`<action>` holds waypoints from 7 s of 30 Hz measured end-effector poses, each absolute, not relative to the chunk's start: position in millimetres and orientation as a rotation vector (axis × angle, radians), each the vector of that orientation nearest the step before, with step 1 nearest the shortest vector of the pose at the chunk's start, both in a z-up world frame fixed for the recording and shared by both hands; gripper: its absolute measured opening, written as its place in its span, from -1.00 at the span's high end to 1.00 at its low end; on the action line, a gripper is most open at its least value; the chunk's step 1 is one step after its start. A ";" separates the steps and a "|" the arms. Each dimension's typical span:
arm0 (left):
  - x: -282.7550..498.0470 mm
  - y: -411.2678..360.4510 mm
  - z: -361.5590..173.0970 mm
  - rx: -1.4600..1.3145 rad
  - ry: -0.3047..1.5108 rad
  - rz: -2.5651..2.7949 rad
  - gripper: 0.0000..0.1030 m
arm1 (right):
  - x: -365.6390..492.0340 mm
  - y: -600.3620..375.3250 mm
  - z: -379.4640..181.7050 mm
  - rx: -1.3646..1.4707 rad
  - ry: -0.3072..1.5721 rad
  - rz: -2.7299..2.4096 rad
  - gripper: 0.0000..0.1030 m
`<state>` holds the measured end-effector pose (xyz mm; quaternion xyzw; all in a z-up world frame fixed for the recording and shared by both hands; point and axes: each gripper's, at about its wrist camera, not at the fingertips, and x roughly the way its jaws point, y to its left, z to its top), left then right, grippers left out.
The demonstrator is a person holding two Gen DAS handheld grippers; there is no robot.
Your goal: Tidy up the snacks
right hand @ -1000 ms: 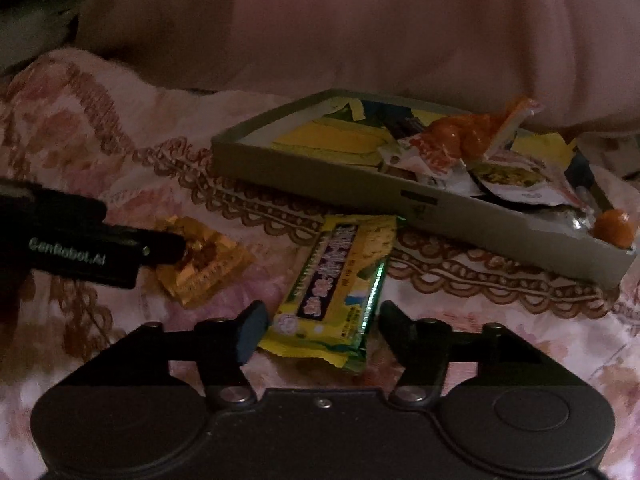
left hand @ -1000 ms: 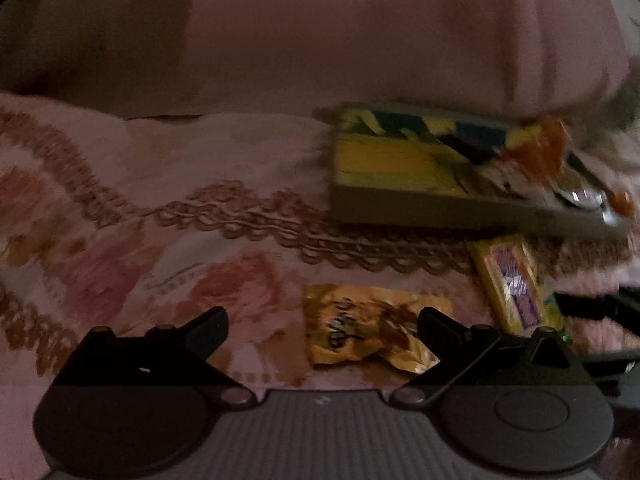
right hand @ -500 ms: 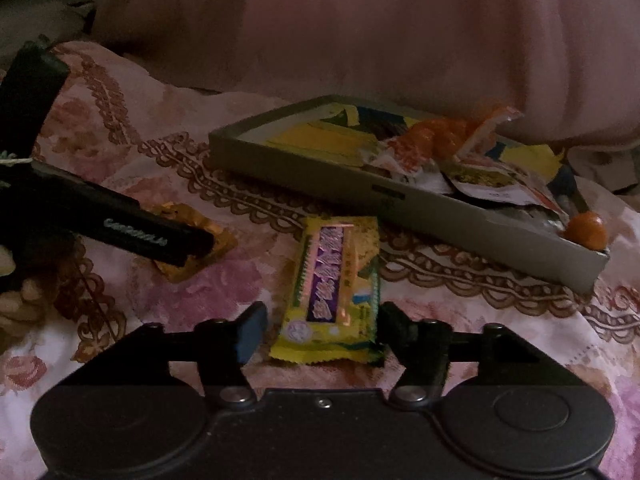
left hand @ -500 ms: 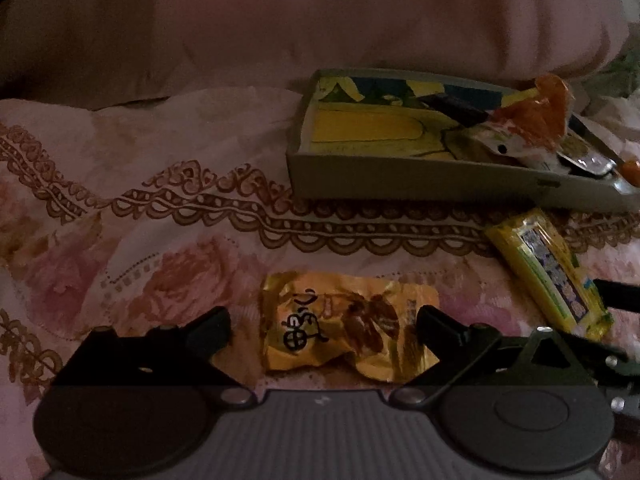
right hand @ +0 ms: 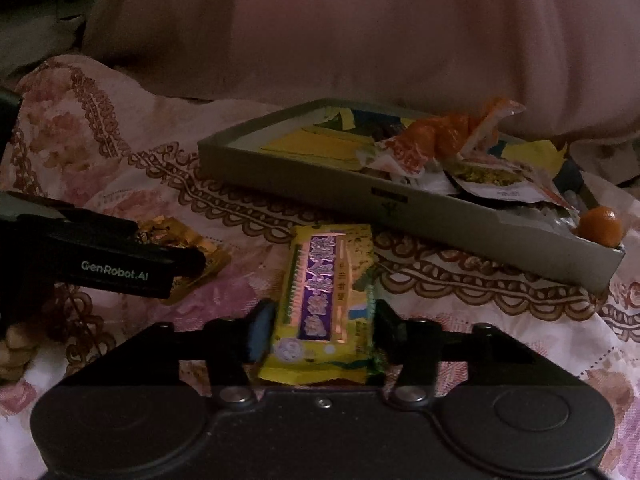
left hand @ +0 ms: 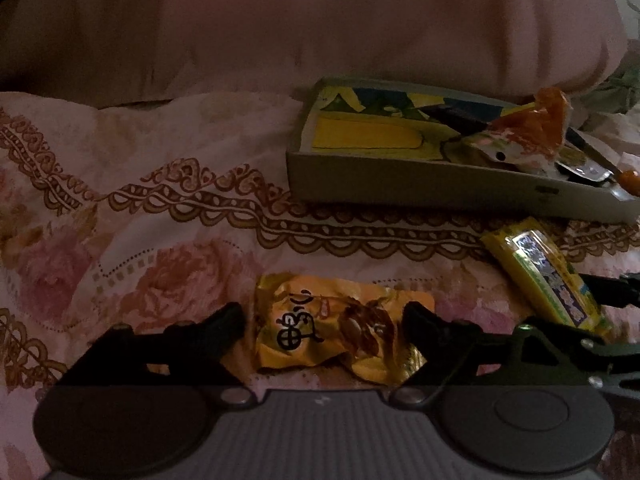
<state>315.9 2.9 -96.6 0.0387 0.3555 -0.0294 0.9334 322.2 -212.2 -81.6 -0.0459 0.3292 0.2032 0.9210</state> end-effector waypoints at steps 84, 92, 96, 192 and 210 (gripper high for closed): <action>251.9 -51.1 -37.6 0.071 0.673 -0.068 -0.31 | 328.4 -274.4 -10.1 0.220 0.735 0.579 0.01; 311.7 -67.0 4.8 0.062 0.573 -0.017 -0.32 | 349.7 -306.0 13.6 0.213 0.538 0.400 0.01; 351.6 -82.3 10.7 0.014 0.547 0.013 -0.33 | 368.0 -317.3 11.8 0.207 0.496 0.311 0.01; 159.9 -92.8 35.8 -0.109 0.509 0.155 -0.99 | 194.9 -360.3 50.0 0.203 0.393 0.123 -0.99; 86.3 -66.7 18.9 -0.074 0.512 0.140 -0.99 | 115.8 -334.2 30.5 0.168 0.470 0.093 -0.99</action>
